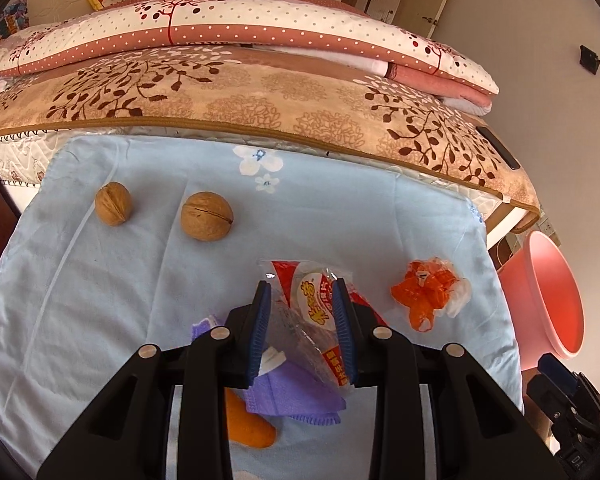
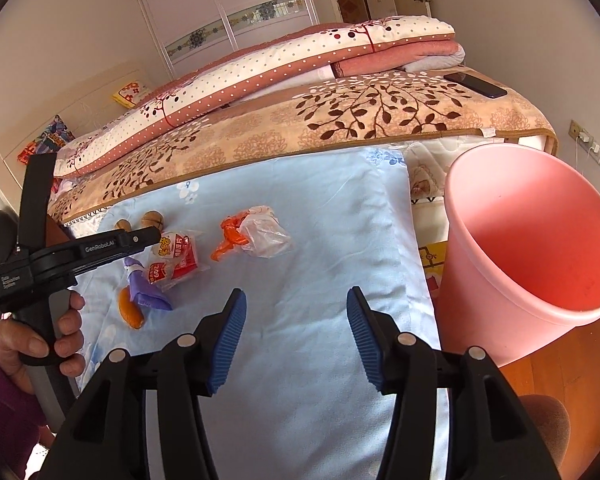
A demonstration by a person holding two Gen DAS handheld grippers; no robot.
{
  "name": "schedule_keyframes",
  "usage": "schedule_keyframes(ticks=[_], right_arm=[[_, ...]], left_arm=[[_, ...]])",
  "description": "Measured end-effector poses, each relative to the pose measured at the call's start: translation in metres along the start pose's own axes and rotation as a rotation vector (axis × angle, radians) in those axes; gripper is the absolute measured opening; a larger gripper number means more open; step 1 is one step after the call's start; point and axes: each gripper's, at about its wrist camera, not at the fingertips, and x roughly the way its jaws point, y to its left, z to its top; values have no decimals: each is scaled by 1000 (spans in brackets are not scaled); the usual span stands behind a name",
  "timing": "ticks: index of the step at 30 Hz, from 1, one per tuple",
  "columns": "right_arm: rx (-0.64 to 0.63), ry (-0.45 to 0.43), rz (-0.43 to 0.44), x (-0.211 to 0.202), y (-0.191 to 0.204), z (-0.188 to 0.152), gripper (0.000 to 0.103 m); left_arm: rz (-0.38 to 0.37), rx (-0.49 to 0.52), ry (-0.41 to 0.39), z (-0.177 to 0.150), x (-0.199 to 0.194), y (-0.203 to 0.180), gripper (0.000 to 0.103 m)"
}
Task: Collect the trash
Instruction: 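Grasp the red-white snack bag with the left tool, then grasp the orange plastic bag with the right tool while the left tool holds the snack bag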
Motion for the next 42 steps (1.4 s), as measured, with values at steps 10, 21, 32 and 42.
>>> schedule_keyframes(ticks=[10, 21, 32, 42], right_arm=[[-15, -22, 43, 7, 5, 14, 62], [-77, -21, 74, 38, 18, 38, 67], [-82, 52, 94, 87, 28, 53, 68], [-85, 122, 98, 109, 33, 50, 58]], left_arm=[[-37, -1, 54, -1, 12, 0, 31], [-84, -4, 71, 1, 20, 3, 9], [-144, -16, 14, 6, 4, 3, 6], [-152, -4, -7, 4, -8, 3, 6]])
